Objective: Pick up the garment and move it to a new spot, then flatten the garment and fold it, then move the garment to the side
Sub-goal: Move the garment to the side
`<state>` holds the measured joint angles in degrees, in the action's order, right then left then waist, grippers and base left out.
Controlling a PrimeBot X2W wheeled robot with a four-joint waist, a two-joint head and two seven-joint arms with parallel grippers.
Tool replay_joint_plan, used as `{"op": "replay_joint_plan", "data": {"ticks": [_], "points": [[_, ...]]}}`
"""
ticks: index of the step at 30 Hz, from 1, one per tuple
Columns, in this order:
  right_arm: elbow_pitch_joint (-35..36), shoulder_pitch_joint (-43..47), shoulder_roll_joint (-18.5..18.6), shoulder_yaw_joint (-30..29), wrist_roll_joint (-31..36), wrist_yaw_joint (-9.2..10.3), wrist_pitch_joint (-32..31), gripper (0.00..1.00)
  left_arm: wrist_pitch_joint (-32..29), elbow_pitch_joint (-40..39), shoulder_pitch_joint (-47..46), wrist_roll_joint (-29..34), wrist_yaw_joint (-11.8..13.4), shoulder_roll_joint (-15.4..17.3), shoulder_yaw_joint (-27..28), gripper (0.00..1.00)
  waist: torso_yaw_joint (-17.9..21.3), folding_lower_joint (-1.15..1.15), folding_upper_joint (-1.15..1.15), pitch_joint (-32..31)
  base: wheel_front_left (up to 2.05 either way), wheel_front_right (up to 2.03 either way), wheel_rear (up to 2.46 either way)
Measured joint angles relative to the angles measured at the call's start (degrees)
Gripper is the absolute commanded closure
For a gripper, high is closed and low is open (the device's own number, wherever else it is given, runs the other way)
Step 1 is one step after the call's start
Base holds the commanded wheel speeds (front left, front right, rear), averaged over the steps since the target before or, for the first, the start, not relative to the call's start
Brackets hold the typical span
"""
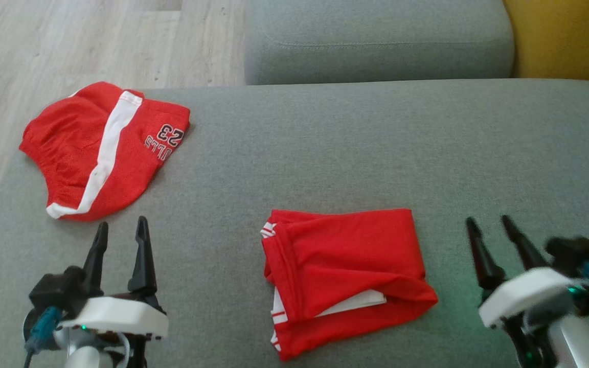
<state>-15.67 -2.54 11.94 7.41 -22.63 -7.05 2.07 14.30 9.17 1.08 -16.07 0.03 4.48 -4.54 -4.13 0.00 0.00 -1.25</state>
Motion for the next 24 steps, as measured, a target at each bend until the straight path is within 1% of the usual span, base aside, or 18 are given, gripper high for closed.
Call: {"op": "replay_joint_plan", "data": {"ticks": [5,7,11,15,17,19,21,22,23,24], "points": [[-5.35,-6.92,1.85,5.27,-4.93,0.0,-11.35,0.0,0.0,0.51,-0.1,0.88,-0.59,-0.7,0.23,0.0,-1.43,0.0,0.0,0.23,0.0,0.0,0.0],[-7.87,-9.78,1.71,6.2,-6.75,0.0,-15.36,0.0,0.0,0.71,-0.1,0.89,-0.62,-0.93,0.33,0.0,-2.21,0.0,0.0,0.35,0.0,0.0,0.0],[-14.59,-13.34,1.41,6.75,-9.05,-0.01,-23.18,0.0,0.0,1.12,-0.1,1.45,-1.07,-1.11,0.33,0.0,-3.97,0.0,0.0,0.72,0.0,0.0,0.0],[-21.76,-14.46,0.65,6.41,-10.22,-0.01,-31.63,0.0,0.0,1.12,-0.14,1.7,-1.11,-1.22,0.21,0.0,-5.8,0.0,0.0,1.46,0.0,0.0,0.0],[-23.9,-15.66,-0.15,4.74,-10.23,-0.01,-33.79,0.0,0.0,1.1,-0.14,1.87,-1.08,-1.25,0.15,0.0,-6.98,0.0,0.0,2.01,0.0,0.0,0.0],[-24.99,-16.87,-0.41,4.54,-10.29,-0.01,-35.22,0.0,0.0,1.1,-0.21,1.87,-1.07,-1.35,0.01,0.0,-7.59,0.0,0.0,2.4,0.0,0.0,0.0],[-25.46,-17.33,-0.53,4.32,-11.29,-0.01,-35.64,0.0,0.0,1.11,-0.2,1.87,-1.04,-1.4,0.01,0.0,-8.03,0.0,0.0,2.7,0.0,0.0,0.0],[-25.57,-17.39,-0.54,4.34,-11.71,-0.01,-35.65,0.02,0.0,1.11,-0.2,1.87,-1.03,-1.4,0.01,0.0,-8.15,0.0,0.0,2.84,0.0,0.0,0.0],[-25.58,-17.43,-0.53,4.39,-11.87,-0.01,-35.64,0.18,0.0,1.11,-0.2,1.87,-1.02,-1.41,0.01,0.0,-8.22,0.0,0.0,2.98,0.0,0.0,0.0],[-25.54,-17.51,-0.53,4.52,-12.28,-0.01,-35.59,0.69,0.0,1.11,-0.2,1.87,-1.01,-1.42,0.01,0.0,-8.23,0.0,0.0,3.09,0.0,0.0,0.0]]}}
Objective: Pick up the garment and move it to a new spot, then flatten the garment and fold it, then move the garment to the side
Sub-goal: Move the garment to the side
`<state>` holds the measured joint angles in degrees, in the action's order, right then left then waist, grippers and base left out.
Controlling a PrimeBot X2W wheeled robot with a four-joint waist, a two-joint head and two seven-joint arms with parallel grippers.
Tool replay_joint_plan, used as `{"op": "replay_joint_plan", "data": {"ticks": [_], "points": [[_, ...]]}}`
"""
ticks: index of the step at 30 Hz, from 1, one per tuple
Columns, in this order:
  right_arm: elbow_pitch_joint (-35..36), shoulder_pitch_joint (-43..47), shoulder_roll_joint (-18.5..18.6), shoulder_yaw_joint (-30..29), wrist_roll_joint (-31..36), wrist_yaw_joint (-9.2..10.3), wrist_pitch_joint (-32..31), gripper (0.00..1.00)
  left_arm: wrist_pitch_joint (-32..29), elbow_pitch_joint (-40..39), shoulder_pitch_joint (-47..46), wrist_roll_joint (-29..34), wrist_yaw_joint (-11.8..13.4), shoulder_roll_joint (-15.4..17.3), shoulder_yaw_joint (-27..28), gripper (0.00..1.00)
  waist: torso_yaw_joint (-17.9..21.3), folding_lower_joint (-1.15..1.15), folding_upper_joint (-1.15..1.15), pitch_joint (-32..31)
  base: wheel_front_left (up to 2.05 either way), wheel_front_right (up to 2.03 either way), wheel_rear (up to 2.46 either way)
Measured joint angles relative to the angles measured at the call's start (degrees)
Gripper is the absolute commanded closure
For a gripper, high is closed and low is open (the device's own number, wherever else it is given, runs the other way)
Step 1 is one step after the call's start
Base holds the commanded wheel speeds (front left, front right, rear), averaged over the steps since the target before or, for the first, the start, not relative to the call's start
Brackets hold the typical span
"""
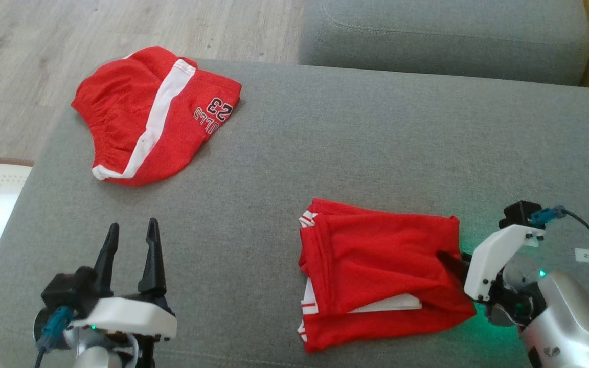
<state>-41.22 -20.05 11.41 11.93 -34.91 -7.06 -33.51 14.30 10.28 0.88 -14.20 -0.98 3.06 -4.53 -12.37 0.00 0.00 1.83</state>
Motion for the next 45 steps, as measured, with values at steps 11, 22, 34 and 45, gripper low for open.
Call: {"op": "replay_joint_plan", "data": {"ticks": [11,22,34,45], "points": [[0.6,-2.5,0.23,3.08,-0.9,0.0,10.38,1.0,0.0,-0.99,-0.04,0.14,-2.16,-0.05,-2.31,0.0,4.47,0.0,0.0,-1.02,0.0,0.0,0.0],[1.2,-6.9,2.07,2.41,-0.91,0.0,14.86,1.0,0.0,-1.02,-2.3,0.6,-3.04,-0.16,-6.76,0.0,16.44,0.0,0.0,-1.24,0.0,0.0,0.0],[3.05,-7.88,2.47,1.22,-2.7,0.0,17.57,1.0,0.0,-0.43,-7.43,2.12,-4.15,-0.25,-12.14,0.0,28.15,0.0,0.0,2.03,0.0,0.0,0.0],[4.35,-12.56,3.58,2.52,-3.37,0.0,19.25,1.0,0.0,1.24,-10.03,3.04,-4.13,-0.22,-13.63,0.0,29.21,0.0,0.0,7.34,0.0,0.0,0.0]]}}
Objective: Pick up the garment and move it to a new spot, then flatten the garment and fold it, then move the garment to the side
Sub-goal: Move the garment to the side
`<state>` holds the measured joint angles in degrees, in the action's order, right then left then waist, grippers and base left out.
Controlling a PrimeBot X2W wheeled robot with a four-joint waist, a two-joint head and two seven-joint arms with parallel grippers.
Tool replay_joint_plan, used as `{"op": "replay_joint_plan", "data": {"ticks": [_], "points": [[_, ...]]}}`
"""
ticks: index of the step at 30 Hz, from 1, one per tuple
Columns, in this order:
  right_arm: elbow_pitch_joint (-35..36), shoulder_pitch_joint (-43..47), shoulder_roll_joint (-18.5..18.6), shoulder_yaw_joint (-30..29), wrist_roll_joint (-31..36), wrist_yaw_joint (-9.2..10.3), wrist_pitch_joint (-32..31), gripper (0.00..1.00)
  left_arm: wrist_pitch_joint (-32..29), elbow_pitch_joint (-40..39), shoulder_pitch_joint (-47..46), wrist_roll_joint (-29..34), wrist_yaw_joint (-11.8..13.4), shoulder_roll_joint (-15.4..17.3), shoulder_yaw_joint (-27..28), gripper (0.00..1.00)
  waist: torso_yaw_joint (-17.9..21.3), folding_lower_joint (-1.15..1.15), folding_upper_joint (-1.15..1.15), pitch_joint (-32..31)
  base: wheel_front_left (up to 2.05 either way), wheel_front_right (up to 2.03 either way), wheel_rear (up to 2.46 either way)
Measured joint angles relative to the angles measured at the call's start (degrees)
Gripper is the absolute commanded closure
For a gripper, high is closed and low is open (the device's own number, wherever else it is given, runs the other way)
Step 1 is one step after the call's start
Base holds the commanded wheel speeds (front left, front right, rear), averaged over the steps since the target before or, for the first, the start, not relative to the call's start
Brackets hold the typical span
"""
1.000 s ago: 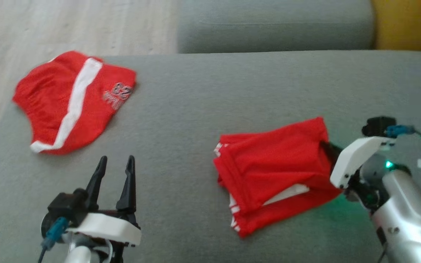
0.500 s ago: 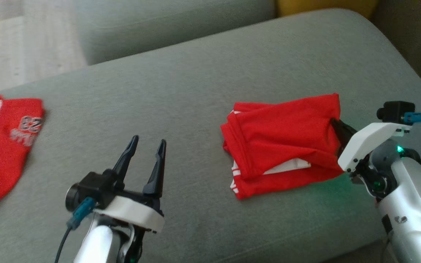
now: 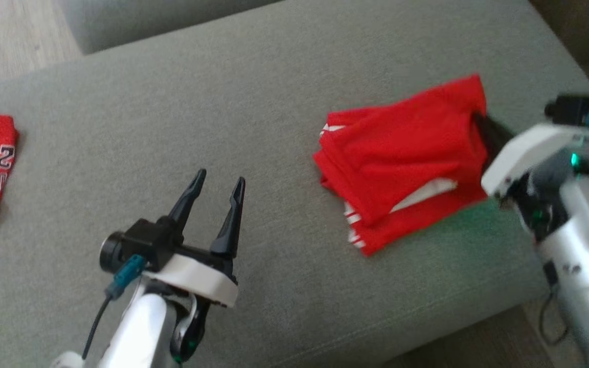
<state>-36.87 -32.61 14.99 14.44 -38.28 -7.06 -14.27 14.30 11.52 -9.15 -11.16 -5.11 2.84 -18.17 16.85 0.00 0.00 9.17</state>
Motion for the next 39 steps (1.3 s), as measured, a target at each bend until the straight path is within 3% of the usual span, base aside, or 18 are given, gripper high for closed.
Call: {"op": "replay_joint_plan", "data": {"ticks": [6,8,18,32,33,34,35,39], "points": [[-2.1,-12.12,2.77,2.25,-0.82,0.0,0.75,1.0,0.0,0.21,-3.46,0.76,0.01,0.46,-0.03,0.0,-1.73,0.0,0.0,4.14,0.0,0.0,0.0],[-5.93,-18.47,5.44,2.38,-1.42,0.0,0.67,1.0,-0.02,0.18,-5.26,1.03,0.01,0.62,-0.29,0.0,-2.81,0.0,0.0,6.82,0.0,0.0,0.0],[-17.8,-29.54,11.46,2.25,-1.99,0.0,2.69,1.0,-0.59,-0.42,-8.97,2.04,0.19,2.12,-0.93,0.0,-6.02,-0.01,0.0,15.78,0.0,0.0,0.0],[-34.83,-37.69,11.49,0.21,6.35,0.0,8.37,1.0,-0.67,-0.97,-10.31,2.09,1.11,2.66,-1.23,0.0,-5.33,0.0,0.0,18.49,0.0,0.0,0.0],[-35.5,-38.19,11.4,0.1,6.88,0.0,8.55,0.82,-0.67,-0.89,-10.32,2.09,1.1,2.66,-1.25,0.0,-5.39,0.0,0.0,18.36,0.0,0.0,0.0],[-36.24,-38.61,11.29,0.05,7.47,0.0,8.54,0.09,-0.67,-0.75,-10.32,2.08,1.11,2.65,-1.29,0.0,-5.46,-0.01,0.0,18.21,0.0,0.0,0.0],[-36.64,-38.66,11.23,-0.04,8.11,0.0,8.54,0.0,-0.66,-0.58,-10.32,2.07,1.11,2.63,-1.36,0.0,-5.55,0.0,0.0,18.01,0.0,0.0,0.0],[-37.65,-38.6,10.73,-0.33,9.35,0.0,8.65,0.0,-0.58,-0.21,-10.3,1.98,1.18,2.53,-1.38,0.0,-5.93,0.0,0.0,17.11,0.0,0.0,0.0]]}}
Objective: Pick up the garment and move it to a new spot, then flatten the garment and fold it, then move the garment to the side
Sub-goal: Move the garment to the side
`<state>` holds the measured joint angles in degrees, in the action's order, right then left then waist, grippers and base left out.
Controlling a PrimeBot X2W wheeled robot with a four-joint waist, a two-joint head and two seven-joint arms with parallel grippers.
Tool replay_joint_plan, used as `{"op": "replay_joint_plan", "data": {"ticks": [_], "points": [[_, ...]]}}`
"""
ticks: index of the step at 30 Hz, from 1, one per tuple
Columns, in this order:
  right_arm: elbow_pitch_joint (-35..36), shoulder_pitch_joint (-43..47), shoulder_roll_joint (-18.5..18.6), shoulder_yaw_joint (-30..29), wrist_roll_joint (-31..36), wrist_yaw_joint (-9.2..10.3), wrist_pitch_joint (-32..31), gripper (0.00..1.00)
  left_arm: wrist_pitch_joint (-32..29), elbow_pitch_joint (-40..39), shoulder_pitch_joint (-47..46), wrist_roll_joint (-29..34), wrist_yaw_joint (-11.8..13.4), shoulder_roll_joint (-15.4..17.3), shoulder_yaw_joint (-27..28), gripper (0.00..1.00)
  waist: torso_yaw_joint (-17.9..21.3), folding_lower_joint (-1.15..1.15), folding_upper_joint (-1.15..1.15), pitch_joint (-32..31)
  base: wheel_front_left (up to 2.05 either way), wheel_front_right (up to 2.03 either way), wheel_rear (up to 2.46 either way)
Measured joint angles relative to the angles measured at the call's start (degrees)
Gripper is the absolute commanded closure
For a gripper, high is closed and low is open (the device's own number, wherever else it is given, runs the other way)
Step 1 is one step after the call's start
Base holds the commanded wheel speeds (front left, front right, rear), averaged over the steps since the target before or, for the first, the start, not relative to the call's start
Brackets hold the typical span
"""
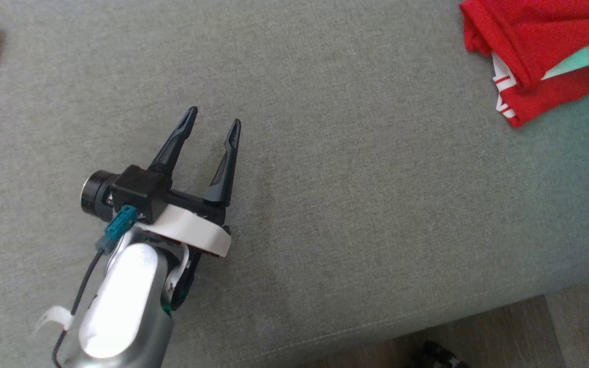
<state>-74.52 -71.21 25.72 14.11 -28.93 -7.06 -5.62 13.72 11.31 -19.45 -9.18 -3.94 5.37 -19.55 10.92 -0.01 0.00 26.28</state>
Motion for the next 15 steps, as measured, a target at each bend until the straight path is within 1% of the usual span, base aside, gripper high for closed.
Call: {"op": "replay_joint_plan", "data": {"ticks": [4,8,11,15], "points": [[-0.2,0.03,-0.29,0.58,2.44,0.0,1.9,0.0,0.35,0.3,0.22,-0.86,0.37,-0.15,0.18,0.0,-0.69,0.0,0.0,-2.22,0.0,0.0,0.0],[1.16,0.55,-1.43,2.03,3.61,0.0,6.48,0.0,0.58,0.79,1.37,-2.22,0.93,-0.45,1.38,0.0,-1.61,0.0,0.0,-5.85,0.0,0.0,0.0],[5.61,2.68,-2.98,2.76,2.94,0.0,10.28,0.0,0.58,0.85,3.73,-3.22,1.47,-0.58,2.98,0.0,-2.5,0.0,0.0,-9.3,0.0,0.0,0.0],[13.78,9.42,-5.43,3.81,-1.89,0.0,12.83,0.0,0.58,-0.71,7.66,-4.16,2.54,-0.54,6.62,0.0,-3.86,0.01,0.0,-14.37,0.0,0.0,0.0]]}}
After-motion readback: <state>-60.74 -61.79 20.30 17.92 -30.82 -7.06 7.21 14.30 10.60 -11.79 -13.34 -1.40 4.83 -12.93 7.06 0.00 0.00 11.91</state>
